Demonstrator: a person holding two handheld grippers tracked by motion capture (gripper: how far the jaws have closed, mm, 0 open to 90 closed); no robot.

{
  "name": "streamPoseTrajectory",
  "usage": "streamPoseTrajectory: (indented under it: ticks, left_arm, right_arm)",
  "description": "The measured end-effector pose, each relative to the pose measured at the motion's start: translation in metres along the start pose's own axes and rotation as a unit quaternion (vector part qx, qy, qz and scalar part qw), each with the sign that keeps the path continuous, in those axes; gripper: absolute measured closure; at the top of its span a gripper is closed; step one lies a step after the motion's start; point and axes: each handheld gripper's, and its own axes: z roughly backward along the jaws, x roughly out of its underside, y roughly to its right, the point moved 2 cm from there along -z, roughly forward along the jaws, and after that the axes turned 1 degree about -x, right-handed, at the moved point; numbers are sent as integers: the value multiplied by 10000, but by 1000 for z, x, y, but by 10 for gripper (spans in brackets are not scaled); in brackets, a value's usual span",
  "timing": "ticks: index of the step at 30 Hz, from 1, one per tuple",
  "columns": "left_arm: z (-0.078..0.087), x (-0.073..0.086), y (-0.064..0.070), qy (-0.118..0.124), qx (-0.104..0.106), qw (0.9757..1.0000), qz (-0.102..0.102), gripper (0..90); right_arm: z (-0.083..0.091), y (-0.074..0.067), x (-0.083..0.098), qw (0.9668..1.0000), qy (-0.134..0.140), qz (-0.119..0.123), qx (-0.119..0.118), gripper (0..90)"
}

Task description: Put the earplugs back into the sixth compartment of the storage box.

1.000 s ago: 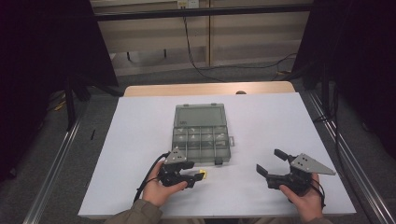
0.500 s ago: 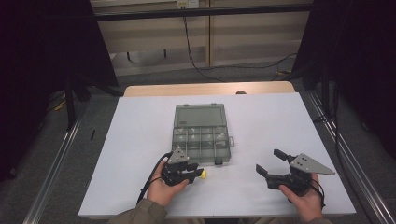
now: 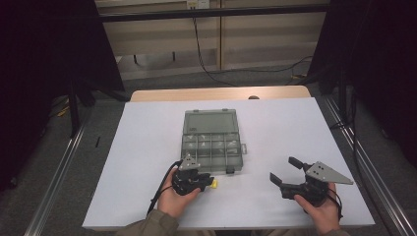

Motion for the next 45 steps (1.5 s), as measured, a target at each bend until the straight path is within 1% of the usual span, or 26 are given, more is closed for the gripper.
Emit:
streamPoseTrajectory:
  ticks: [2, 4, 6, 8, 10, 15, 17, 22, 24, 26, 30, 37, 42, 45]
  left_arm:
    - [-1, 0, 0, 13, 11, 10000, 56, 766]
    - [-1, 1, 0, -10, 4, 10000, 41, 767]
    - [-2, 2, 1, 3, 41, 9999, 93, 791]
    - [-3, 3, 0, 6, 34, 9999, 108, 812]
    - [-3, 3, 0, 2, 77, 9998, 191, 834]
    - [-3, 4, 2, 28, 58, 9996, 267, 885]
    - [-2, 4, 1, 17, 79, 9996, 276, 889]
    - [1, 1, 2, 53, 156, 9991, 386, 891]
    - [5, -1, 2, 80, 146, 9990, 418, 891]
    - [9, -3, 2, 144, 159, 9984, 522, 890]
    - [14, -7, 0, 173, 142, 9981, 583, 890]
    - [21, -15, -2, 282, 125, 9978, 588, 890]
    - [27, -21, -5, 390, 65, 9976, 570, 890]
    - [30, -24, -7, 376, 64, 9976, 573, 889]
  right_arm:
    - [0, -1, 0, 10000, -12, 12, -2, 104]
    - [0, -1, 0, 10000, -18, 1, -6, 104]
    - [0, 0, 0, 10000, -3, 13, -2, 104]
    - [0, 0, 0, 10000, -4, 15, 3, 104]
    - [0, 0, 0, 10000, -7, -5, 13, 104]
    - [0, -1, 0, 10000, -11, 4, 6, 105]
    - [0, 0, 0, 10000, 0, 21, 14, 107]
    - [1, 0, 0, 10000, 16, 20, 23, 107]
    - [1, 0, -1, 10000, 29, 18, 17, 107]
    - [1, 0, -1, 10000, 30, 19, 13, 107]
    - [1, 0, -1, 10000, 52, 5, 22, 107]
    - [1, 0, -1, 10000, 50, 19, 19, 106]
    - [1, 0, -1, 10000, 46, 36, 20, 105]
    - [1, 0, -1, 10000, 60, 35, 30, 105]
